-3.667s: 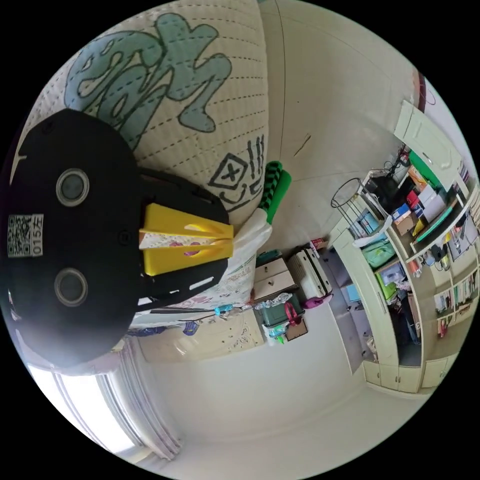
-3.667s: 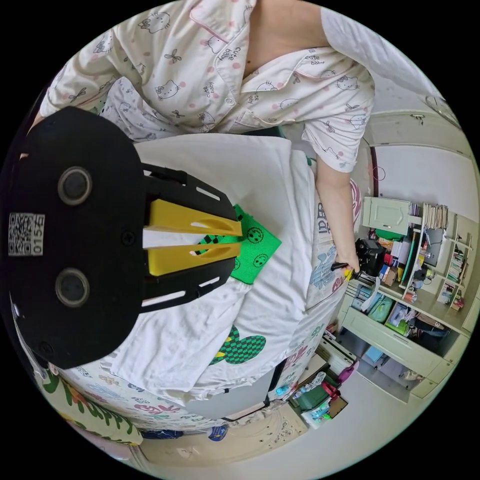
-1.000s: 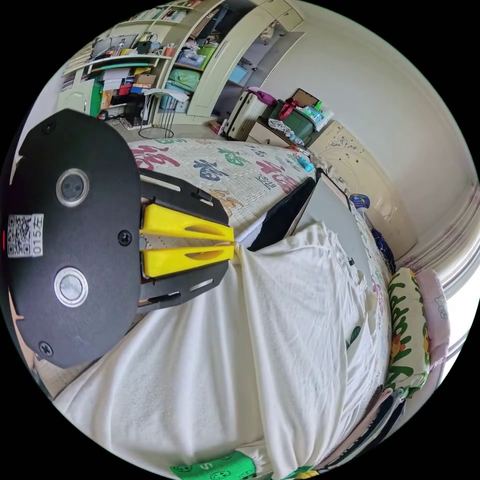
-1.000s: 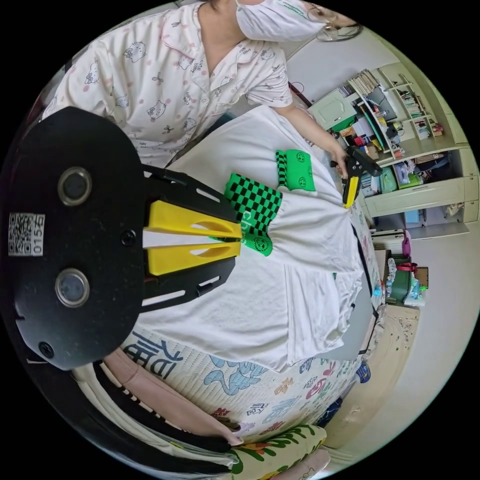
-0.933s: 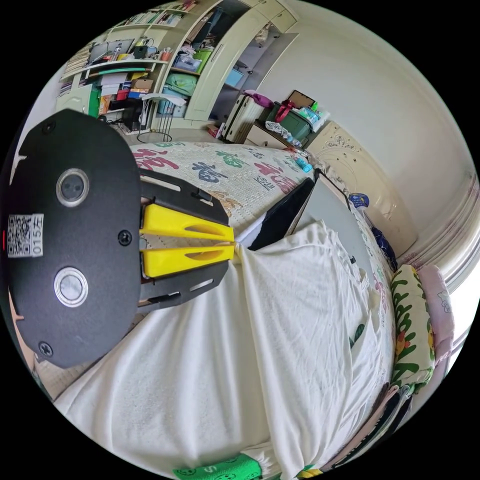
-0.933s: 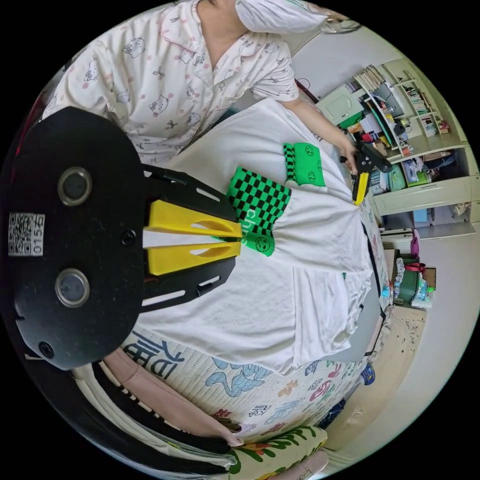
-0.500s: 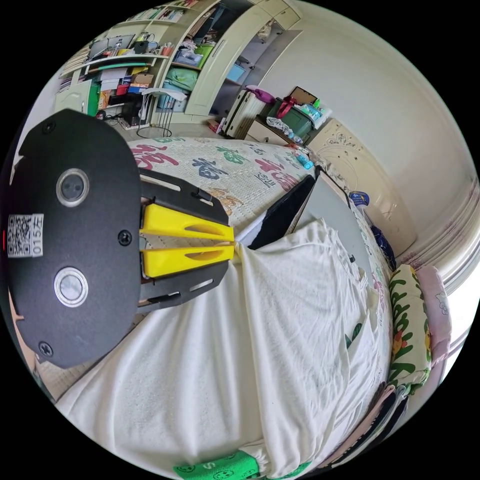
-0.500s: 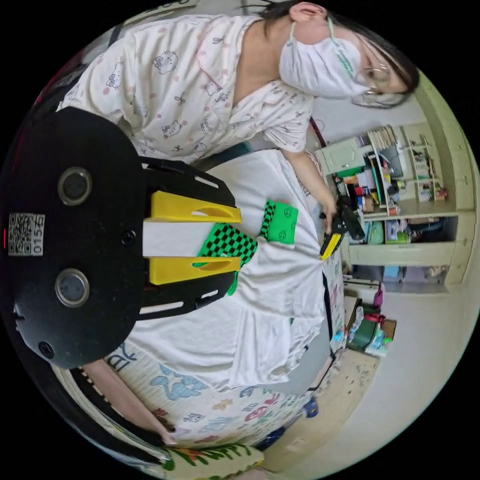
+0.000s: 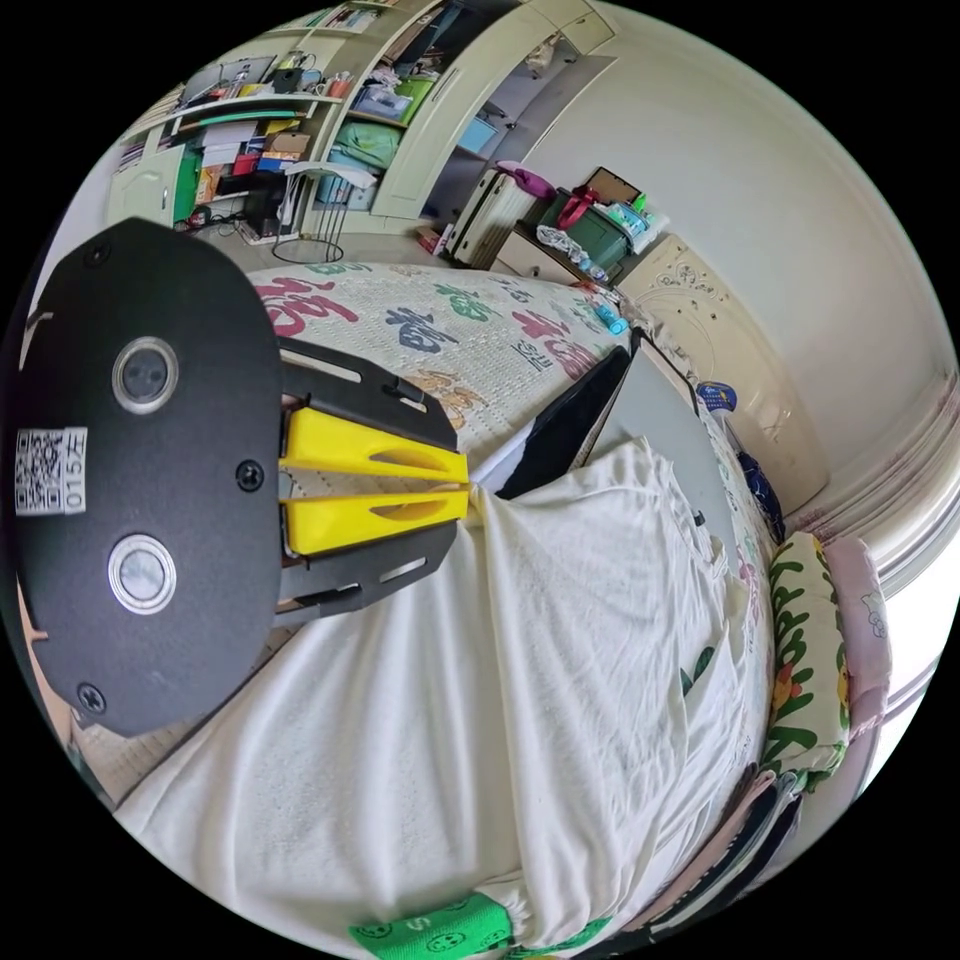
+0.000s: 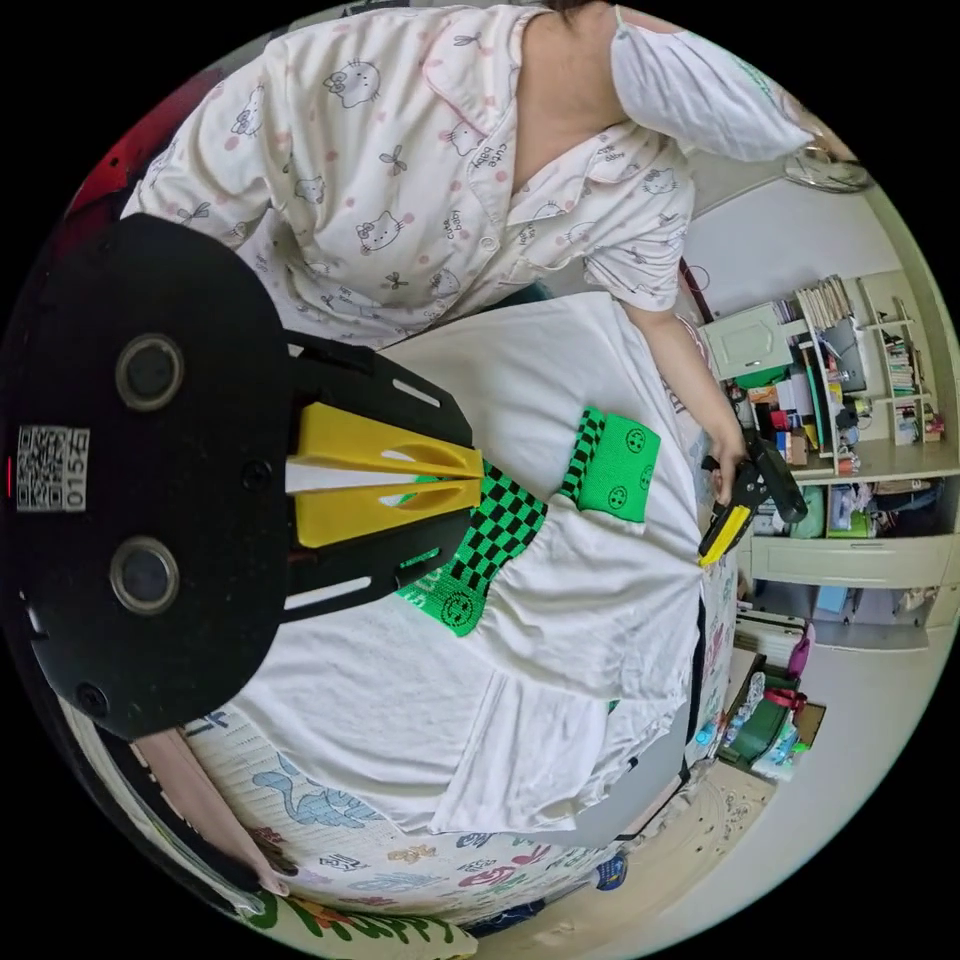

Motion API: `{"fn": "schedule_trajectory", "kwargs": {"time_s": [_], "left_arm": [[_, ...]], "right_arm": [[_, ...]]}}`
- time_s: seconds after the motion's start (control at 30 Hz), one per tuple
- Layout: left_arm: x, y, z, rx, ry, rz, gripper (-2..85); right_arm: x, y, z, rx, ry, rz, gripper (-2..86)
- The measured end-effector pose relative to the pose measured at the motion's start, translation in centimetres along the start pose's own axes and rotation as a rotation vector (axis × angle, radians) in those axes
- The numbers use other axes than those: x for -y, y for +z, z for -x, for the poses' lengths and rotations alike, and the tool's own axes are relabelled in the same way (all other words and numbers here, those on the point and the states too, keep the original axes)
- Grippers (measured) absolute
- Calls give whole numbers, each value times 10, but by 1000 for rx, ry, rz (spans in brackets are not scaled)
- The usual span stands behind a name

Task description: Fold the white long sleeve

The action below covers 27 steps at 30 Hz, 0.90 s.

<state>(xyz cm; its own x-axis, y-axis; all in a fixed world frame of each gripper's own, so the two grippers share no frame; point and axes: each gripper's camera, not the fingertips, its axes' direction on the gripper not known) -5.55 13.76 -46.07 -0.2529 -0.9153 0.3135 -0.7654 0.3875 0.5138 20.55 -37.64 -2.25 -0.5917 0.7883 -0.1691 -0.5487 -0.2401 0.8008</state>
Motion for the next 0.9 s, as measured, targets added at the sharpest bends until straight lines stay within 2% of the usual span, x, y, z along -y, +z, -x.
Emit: {"fn": "schedule_trajectory", "kwargs": {"time_s": [0.13, 0.3, 0.4, 0.57, 0.67, 0.77, 0.9], "left_arm": [[-10, 7, 8, -25, -18, -11, 7], [-15, 15, 10, -23, -7, 0, 8], [-19, 19, 16, -39, -6, -1, 9], [-30, 28, 40, -121, -51, -19, 10], [-30, 35, 36, -91, -24, -7, 9], [-31, 41, 37, -75, -9, -9, 9], [-36, 47, 49, -103, -30, -21, 9]], "right_arm": [[16, -8, 8, -26, -45, 52, -8], [31, -40, -7, -135, -43, -59, 6], [46, -49, -39, -179, 1, -123, 63], [90, -42, -125, -216, 103, -223, 86], [123, -25, -184, -272, 175, -262, 86], [167, 11, -241, -406, 227, -186, 90], [217, 52, -308, -439, 337, -124, 93]]}}
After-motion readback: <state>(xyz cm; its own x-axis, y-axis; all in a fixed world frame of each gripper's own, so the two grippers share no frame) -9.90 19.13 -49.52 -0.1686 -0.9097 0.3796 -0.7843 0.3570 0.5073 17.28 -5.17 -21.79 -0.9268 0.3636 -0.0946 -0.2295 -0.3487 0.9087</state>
